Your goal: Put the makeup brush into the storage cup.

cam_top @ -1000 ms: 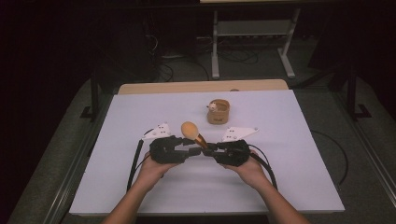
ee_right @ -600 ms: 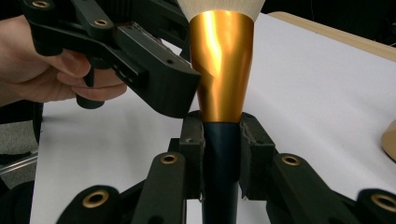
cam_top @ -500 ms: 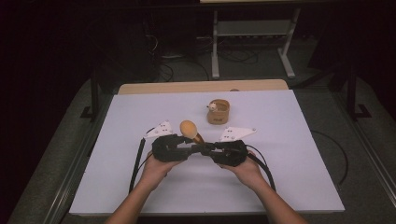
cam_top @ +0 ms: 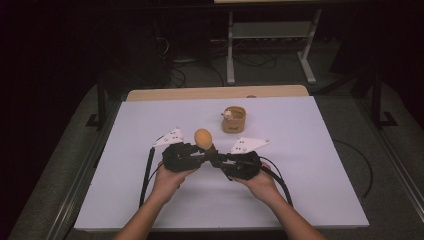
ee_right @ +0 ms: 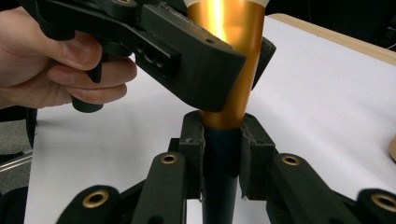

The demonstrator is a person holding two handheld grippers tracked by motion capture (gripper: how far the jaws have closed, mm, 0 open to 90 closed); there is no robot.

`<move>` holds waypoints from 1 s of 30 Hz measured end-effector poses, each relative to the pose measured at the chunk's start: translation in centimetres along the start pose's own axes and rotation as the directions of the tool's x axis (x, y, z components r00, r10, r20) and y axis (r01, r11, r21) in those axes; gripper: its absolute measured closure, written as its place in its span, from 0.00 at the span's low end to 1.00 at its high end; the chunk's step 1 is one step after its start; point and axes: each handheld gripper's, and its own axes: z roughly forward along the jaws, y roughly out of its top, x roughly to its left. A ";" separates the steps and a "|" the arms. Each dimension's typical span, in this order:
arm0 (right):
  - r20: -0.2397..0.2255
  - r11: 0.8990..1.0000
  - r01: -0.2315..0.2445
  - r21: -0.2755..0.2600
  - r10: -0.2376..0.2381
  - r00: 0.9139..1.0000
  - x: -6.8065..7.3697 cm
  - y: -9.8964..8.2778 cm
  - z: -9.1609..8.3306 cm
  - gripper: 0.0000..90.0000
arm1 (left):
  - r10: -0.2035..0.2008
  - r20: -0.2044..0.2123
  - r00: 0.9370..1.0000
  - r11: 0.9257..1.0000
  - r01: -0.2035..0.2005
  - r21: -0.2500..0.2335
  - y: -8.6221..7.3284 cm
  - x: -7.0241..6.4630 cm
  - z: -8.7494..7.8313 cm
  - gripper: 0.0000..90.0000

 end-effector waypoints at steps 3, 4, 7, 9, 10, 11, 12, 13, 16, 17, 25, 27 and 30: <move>0.002 1.000 0.002 0.001 -0.002 1.000 0.1 0.0 0.0 0.81 | 0.003 0.010 1.000 1.000 -0.003 0.003 0.1 -0.1 0.0 0.70; 0.002 1.000 0.003 0.002 -0.003 1.000 0.1 0.0 0.0 0.81 | 0.007 0.007 1.000 1.000 -0.007 0.003 0.1 -0.2 0.0 0.71; -0.002 1.000 0.007 0.001 -0.007 1.000 0.1 0.0 0.1 0.81 | 0.024 0.003 1.000 1.000 -0.024 0.011 0.2 -0.4 0.0 0.71; -0.003 1.000 0.010 -0.002 -0.010 1.000 0.2 0.0 0.2 0.81 | 0.030 0.003 1.000 0.999 -0.030 0.016 0.2 -0.5 0.0 0.71; -0.003 1.000 0.014 -0.001 -0.014 1.000 0.2 0.0 0.2 0.81 | 0.036 0.004 0.999 0.999 -0.036 0.022 0.3 -0.5 0.0 0.72; -0.005 1.000 0.018 -0.002 -0.018 1.000 0.1 0.0 0.2 0.81 | 0.038 0.004 0.999 0.999 -0.038 0.022 0.3 -0.6 0.0 0.72; -0.008 1.000 0.020 -0.003 -0.020 1.000 0.1 0.0 0.2 0.81 | 0.042 0.005 0.999 0.999 -0.042 0.024 0.4 -0.6 0.0 0.72; -0.010 1.000 0.020 -0.003 -0.020 1.000 0.1 0.0 0.2 0.81 | 0.045 0.004 0.999 0.999 -0.045 0.028 0.4 -0.7 0.0 0.72; -0.024 1.000 0.014 -0.002 -0.014 1.000 0.1 0.0 0.2 0.79 | 0.057 0.013 0.998 0.997 -0.058 0.043 0.5 -0.7 -0.1 0.72; -0.026 1.000 0.012 -0.001 -0.012 1.000 0.1 0.0 0.2 0.77 | 0.066 0.010 0.998 0.997 -0.066 0.047 0.5 -0.7 -0.1 0.72; -0.093 1.000 0.015 0.012 -0.013 0.996 -0.6 -0.3 -0.5 0.56 | 0.115 0.030 0.993 0.990 -0.117 0.081 1.0 -0.6 -0.8 0.72; -0.113 1.000 0.009 -0.002 -0.010 0.994 -0.9 -0.5 -0.8 0.52 | 0.125 0.050 0.991 0.987 -0.129 0.093 1.3 -0.3 -1.0 0.72; -0.141 1.000 0.007 -0.009 -0.008 0.990 -1.3 -0.8 -1.2 0.46 | 0.142 0.090 0.986 0.983 -0.151 0.104 1.5 -0.2 -1.2 0.72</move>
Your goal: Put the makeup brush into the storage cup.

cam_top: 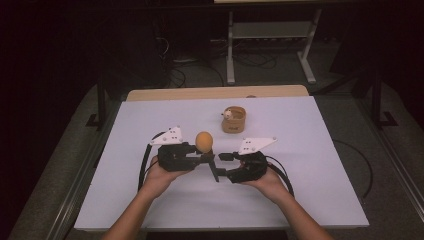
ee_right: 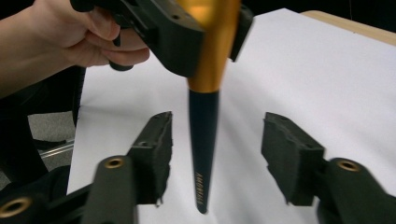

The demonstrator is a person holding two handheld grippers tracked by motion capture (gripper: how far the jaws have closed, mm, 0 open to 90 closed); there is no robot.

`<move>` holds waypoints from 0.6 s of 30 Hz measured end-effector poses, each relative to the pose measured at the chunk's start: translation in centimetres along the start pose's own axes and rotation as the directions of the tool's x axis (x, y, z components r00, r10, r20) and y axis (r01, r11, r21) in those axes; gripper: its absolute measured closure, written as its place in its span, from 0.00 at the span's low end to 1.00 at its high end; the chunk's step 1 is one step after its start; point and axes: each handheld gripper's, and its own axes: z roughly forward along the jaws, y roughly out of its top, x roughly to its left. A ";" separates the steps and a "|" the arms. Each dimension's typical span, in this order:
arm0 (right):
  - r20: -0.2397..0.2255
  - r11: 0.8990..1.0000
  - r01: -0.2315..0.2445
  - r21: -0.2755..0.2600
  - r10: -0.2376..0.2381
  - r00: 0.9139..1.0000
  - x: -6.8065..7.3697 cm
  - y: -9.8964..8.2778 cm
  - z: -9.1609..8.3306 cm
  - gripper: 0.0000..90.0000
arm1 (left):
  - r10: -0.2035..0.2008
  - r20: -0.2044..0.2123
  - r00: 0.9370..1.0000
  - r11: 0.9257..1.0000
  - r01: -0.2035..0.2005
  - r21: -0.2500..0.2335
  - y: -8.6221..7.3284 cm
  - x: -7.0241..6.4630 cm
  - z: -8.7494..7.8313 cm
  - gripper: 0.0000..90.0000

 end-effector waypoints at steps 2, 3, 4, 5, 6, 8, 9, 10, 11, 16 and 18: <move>-0.022 1.000 0.006 -0.009 -0.006 1.000 -0.2 -0.2 -0.4 0.43 | 0.012 0.031 0.999 1.000 -0.012 0.013 0.2 0.1 0.0 0.72; -0.032 1.000 0.001 -0.006 -0.001 0.999 -0.3 -0.2 -0.6 0.41 | 0.024 0.041 0.999 0.999 -0.025 0.023 0.3 0.0 0.1 0.72; -0.032 1.000 0.001 -0.006 -0.001 0.999 -0.3 -0.2 -0.6 0.41 | 0.024 0.041 0.999 0.999 -0.025 0.023 0.3 0.0 0.1 0.72; -0.063 1.000 0.002 -0.025 -0.004 0.998 -0.6 -0.4 -1.0 0.38 | 0.049 0.081 0.995 0.998 -0.052 0.041 0.7 0.0 0.4 0.72; -0.070 1.000 0.005 -0.031 -0.007 0.998 -0.7 -0.5 -1.1 0.38 | 0.058 0.090 0.994 0.997 -0.063 0.045 0.8 -0.1 0.5 0.72; -0.080 1.000 0.003 -0.031 -0.005 0.997 -0.8 -0.6 -1.3 0.36 | 0.070 0.107 0.992 0.996 -0.076 0.055 1.1 -0.1 0.8 0.72; -0.084 0.999 0.011 -0.036 -0.014 0.996 -0.8 -0.6 -1.3 0.36 | 0.076 0.117 0.990 0.995 -0.083 0.058 1.2 -0.2 0.9 0.72; -0.092 0.999 0.012 -0.038 -0.016 0.996 -0.8 -0.6 -1.4 0.36 | 0.076 0.126 0.989 0.995 -0.084 0.056 1.3 -0.2 1.1 0.72; -0.093 0.999 0.017 -0.046 -0.021 0.995 -0.9 -0.7 -1.4 0.36 | 0.077 0.140 0.987 0.995 -0.085 0.054 1.3 -0.2 1.3 0.72; -0.117 0.998 0.025 -0.061 -0.032 0.993 -1.0 -0.7 -1.3 0.39 | 0.094 0.163 0.982 0.992 -0.106 0.067 1.3 -0.2 1.8 0.72; -0.121 0.998 0.024 -0.061 -0.031 0.992 -1.0 -0.7 -1.2 0.40 | 0.103 0.167 0.981 0.991 -0.117 0.072 1.2 -0.2 1.9 0.72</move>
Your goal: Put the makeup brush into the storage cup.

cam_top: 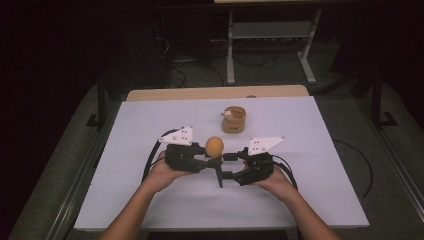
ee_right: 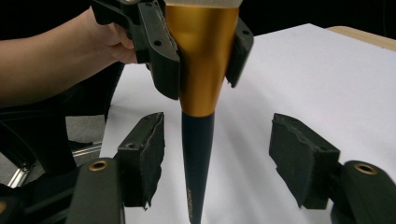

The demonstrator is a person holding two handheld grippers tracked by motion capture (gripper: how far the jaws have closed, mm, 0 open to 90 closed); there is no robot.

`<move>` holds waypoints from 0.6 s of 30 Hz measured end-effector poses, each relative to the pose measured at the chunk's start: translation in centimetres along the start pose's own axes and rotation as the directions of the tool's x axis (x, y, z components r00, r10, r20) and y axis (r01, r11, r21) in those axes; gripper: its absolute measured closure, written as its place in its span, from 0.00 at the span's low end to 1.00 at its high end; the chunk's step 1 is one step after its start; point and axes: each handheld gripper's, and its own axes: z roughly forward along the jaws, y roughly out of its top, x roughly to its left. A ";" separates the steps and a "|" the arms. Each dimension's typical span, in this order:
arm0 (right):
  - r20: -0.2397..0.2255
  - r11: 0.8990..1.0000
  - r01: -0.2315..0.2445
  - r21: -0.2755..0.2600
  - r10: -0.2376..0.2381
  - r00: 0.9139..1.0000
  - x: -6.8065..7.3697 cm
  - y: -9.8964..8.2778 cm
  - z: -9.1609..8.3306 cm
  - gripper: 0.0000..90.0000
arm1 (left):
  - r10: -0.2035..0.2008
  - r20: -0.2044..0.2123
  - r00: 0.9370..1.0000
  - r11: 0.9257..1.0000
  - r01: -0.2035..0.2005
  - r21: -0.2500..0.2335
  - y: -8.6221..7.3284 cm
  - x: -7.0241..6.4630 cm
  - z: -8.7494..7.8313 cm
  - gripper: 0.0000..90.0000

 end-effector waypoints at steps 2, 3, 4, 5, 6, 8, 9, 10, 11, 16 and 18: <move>-0.010 1.000 -0.002 -0.001 0.002 1.000 0.0 0.0 0.3 0.42 | -0.008 0.001 1.000 1.000 0.008 0.002 -0.1 -0.1 0.2 0.72; -0.019 1.000 -0.001 -0.001 0.001 1.000 0.0 0.0 0.4 0.43 | -0.006 0.004 1.000 1.000 0.006 0.001 -0.1 -0.1 0.3 0.72; -0.025 1.000 0.005 -0.005 -0.005 1.000 0.1 0.0 0.6 0.44 | -0.004 0.007 1.000 1.000 0.004 -0.001 -0.1 0.0 0.3 0.72; -0.028 1.000 0.002 0.000 -0.002 1.000 0.2 0.0 0.8 0.46 | -0.003 0.010 1.000 1.000 0.003 0.001 -0.1 0.0 0.4 0.72; -0.031 1.000 0.005 0.003 -0.004 1.000 0.3 0.0 1.0 0.47 | -0.001 0.011 1.000 1.000 0.001 0.004 -0.1 0.0 0.4 0.72; -0.036 1.000 0.005 0.002 -0.005 0.999 0.3 -0.1 1.2 0.52 | -0.002 0.013 1.000 1.000 0.002 0.004 -0.1 0.0 0.5 0.72; -0.038 1.000 0.002 -0.002 -0.002 0.999 0.3 -0.1 1.4 0.55 | -0.001 0.013 1.000 1.000 0.001 0.006 -0.1 0.0 0.5 0.72; -0.039 1.000 0.000 -0.002 0.000 0.999 0.3 -0.1 1.4 0.58 | 0.001 0.013 1.000 1.000 -0.001 0.007 -0.1 -0.1 0.5 0.72; -0.043 1.000 -0.001 0.002 0.001 0.999 0.3 -0.2 1.5 0.60 | 0.002 0.013 1.000 1.000 -0.002 0.005 -0.1 -0.1 0.5 0.72; -0.046 1.000 -0.003 -0.001 0.003 0.999 0.4 -0.2 1.6 0.66 | 0.006 0.016 1.000 1.000 -0.006 0.007 0.0 -0.1 0.4 0.72; -0.049 1.000 -0.005 -0.007 0.005 0.999 0.4 -0.2 1.6 0.70 | 0.001 0.019 1.000 1.000 -0.001 0.008 -0.1 -0.1 0.5 0.72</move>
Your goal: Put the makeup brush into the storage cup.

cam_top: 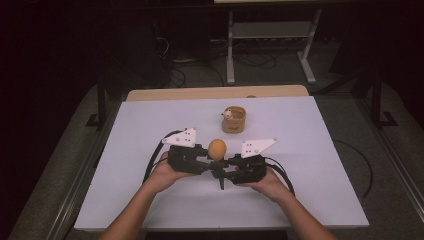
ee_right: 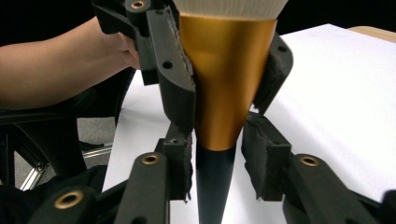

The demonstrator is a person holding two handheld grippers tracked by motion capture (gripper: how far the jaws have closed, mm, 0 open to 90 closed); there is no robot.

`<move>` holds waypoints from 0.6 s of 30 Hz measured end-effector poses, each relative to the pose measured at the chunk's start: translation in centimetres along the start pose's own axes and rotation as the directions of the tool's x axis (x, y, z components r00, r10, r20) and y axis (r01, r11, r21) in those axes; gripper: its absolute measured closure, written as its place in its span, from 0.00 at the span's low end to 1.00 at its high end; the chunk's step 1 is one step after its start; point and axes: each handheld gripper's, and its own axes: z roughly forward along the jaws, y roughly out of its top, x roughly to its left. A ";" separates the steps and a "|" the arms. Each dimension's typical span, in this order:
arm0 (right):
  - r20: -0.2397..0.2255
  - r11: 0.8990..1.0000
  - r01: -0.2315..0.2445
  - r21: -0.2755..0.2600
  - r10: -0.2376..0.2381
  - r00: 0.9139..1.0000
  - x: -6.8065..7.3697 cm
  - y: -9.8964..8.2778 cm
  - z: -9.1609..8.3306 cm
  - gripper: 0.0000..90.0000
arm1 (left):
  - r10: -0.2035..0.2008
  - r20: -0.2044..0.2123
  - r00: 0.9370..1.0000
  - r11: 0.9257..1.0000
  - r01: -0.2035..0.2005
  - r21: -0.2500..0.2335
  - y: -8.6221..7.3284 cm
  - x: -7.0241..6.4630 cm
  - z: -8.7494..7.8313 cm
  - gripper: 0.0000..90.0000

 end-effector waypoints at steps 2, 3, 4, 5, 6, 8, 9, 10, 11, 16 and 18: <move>-0.002 1.000 -0.002 -0.001 0.002 1.000 0.0 0.0 0.0 0.72 | 0.005 0.001 1.000 1.000 -0.005 0.006 0.0 0.0 0.0 0.72; -0.003 1.000 -0.001 -0.001 0.001 1.000 0.0 0.0 0.0 0.73 | 0.004 0.000 1.000 1.000 -0.004 0.005 0.0 0.0 0.0 0.72; -0.004 1.000 -0.002 0.000 0.002 1.000 0.0 0.0 0.0 0.74 | 0.005 -0.001 1.000 1.000 -0.005 0.006 0.0 0.1 0.0 0.72; -0.004 1.000 -0.002 0.000 0.002 1.000 0.0 0.0 0.0 0.74 | 0.005 -0.001 1.000 1.000 -0.005 0.006 0.0 0.1 0.0 0.72; -0.004 1.000 -0.001 0.001 0.001 1.000 0.0 0.0 0.0 0.75 | 0.004 -0.003 1.000 1.000 -0.004 0.002 0.0 0.1 0.0 0.72; -0.004 1.000 0.002 -0.002 -0.002 1.000 0.0 0.0 0.0 0.79 | 0.001 -0.003 1.000 1.000 -0.001 0.001 0.0 0.1 -0.1 0.72; -0.003 1.000 0.004 -0.005 -0.004 1.000 0.0 0.0 0.0 0.79 | 0.000 -0.004 1.000 1.000 0.000 0.000 0.0 0.1 -0.1 0.72; -0.004 1.000 0.003 -0.006 -0.003 1.000 0.0 0.0 0.0 0.79 | 0.001 -0.004 1.000 1.000 -0.001 -0.002 0.0 0.1 -0.1 0.72; -0.004 1.000 0.002 -0.008 -0.002 1.000 0.0 0.0 0.0 0.79 | 0.001 -0.003 1.000 1.000 -0.001 -0.004 0.0 0.1 -0.1 0.72; -0.003 1.000 0.002 -0.011 -0.002 1.000 0.1 0.0 0.0 0.80 | 0.004 -0.003 1.000 1.000 -0.004 -0.007 0.0 0.2 -0.1 0.72; 0.000 1.000 0.000 -0.012 0.000 1.000 0.1 0.0 0.0 0.80 | 0.004 -0.002 1.000 1.000 -0.004 -0.016 0.0 0.2 -0.2 0.72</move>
